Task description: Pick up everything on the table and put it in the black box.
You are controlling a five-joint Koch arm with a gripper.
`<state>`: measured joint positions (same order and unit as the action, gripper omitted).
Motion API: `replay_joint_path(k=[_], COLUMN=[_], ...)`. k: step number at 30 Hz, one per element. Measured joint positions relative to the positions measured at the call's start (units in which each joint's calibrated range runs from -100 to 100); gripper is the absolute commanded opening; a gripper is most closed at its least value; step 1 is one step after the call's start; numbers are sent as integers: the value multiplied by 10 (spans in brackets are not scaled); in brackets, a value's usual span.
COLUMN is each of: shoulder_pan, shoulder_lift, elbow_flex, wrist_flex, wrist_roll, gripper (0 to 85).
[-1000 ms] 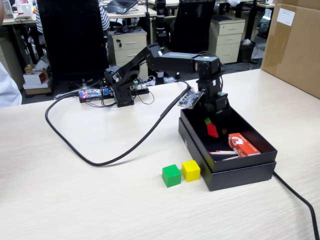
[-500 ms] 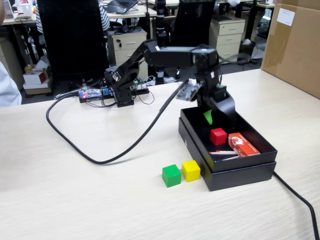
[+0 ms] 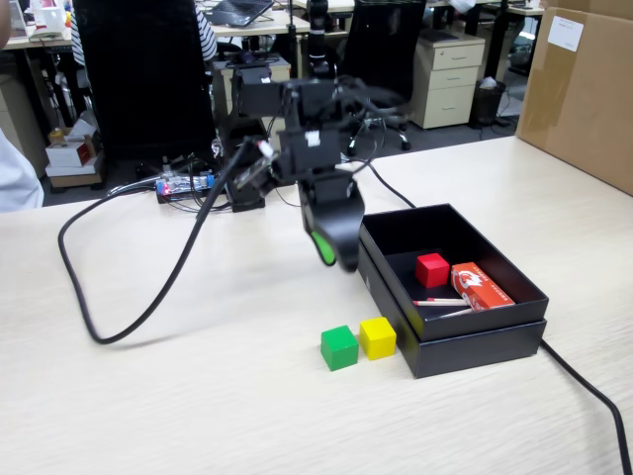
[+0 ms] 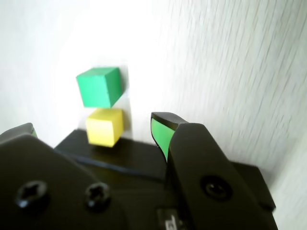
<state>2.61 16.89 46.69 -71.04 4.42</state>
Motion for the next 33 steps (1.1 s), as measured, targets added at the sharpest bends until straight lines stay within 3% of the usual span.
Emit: replay_joint_path(k=[22, 26, 33], shoulder_pan=[-7, -7, -8], shoulder_lift=[298, 311, 322], elbow_flex=[225, 225, 225], wrist_flex=[0, 0, 0], wrist_roll=[-23, -25, -26], gripper=[469, 420, 242])
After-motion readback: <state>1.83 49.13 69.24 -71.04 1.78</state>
